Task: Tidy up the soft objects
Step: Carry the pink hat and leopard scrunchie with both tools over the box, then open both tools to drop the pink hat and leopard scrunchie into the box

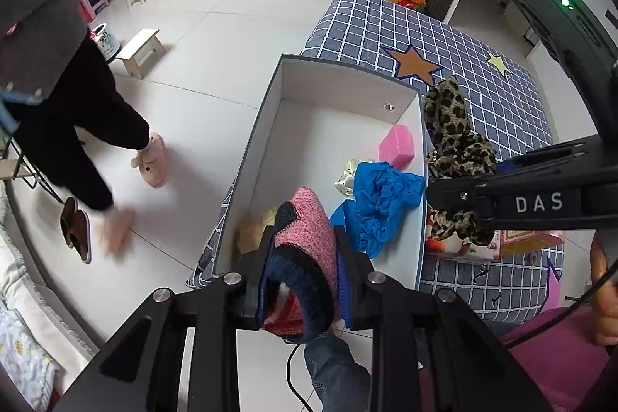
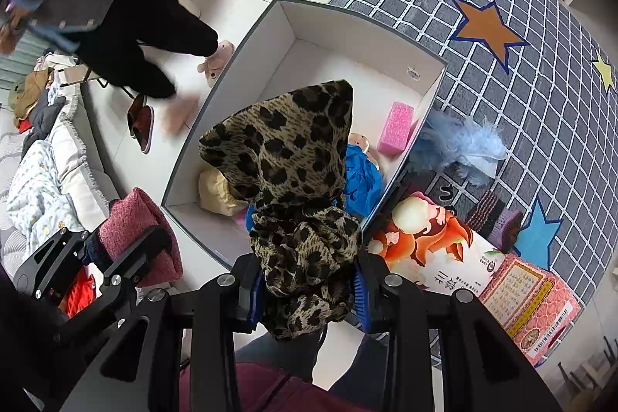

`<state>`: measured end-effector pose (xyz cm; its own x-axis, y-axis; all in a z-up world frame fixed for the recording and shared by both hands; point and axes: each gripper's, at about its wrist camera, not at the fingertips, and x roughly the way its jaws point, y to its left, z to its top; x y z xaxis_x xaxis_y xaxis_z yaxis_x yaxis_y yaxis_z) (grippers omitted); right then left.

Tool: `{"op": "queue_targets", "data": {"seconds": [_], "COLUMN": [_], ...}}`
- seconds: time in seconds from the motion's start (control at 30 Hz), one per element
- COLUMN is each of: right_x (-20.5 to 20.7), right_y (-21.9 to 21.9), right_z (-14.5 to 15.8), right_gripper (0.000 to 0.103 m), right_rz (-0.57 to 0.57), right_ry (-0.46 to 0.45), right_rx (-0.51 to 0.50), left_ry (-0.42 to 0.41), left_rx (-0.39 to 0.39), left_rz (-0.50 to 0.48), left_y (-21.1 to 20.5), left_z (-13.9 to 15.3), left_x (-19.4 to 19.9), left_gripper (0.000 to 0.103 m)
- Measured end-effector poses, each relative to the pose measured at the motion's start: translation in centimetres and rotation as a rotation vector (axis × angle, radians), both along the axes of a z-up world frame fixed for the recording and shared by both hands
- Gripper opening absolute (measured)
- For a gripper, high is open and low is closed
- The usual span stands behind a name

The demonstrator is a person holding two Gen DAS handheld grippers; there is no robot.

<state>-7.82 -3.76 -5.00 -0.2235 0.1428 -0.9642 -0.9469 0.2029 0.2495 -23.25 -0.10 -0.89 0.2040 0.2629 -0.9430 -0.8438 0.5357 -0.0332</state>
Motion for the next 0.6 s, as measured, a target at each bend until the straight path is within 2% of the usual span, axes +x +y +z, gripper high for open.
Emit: {"op": "queue_targets", "data": {"seconds": [0.3, 0.47, 0.6], "right_x": [0.4, 0.4, 0.8], "right_y": [1.1, 2.4, 3.4], "right_z": [-0.6, -0.8, -0.8], "right_gripper": [0.036, 0.036, 0.036], "right_rz": [-0.003, 0.004, -0.009], "right_ry": [0.002, -0.022, -0.029], "right_rx": [-0.011, -0.002, 0.006], "left_ry": [0.013, -0.011, 0.008], "left_rx": [-0.005, -0.043, -0.062], "left_rz": [0.006, 0.044, 0.056], "left_y": [1.2, 2.6, 3.2], "left_z": [-0.7, -1.4, -2.2], "left_x": [-0.1, -0.5, -0.2], "left_gripper": [0.030, 0.030, 0.031]}}
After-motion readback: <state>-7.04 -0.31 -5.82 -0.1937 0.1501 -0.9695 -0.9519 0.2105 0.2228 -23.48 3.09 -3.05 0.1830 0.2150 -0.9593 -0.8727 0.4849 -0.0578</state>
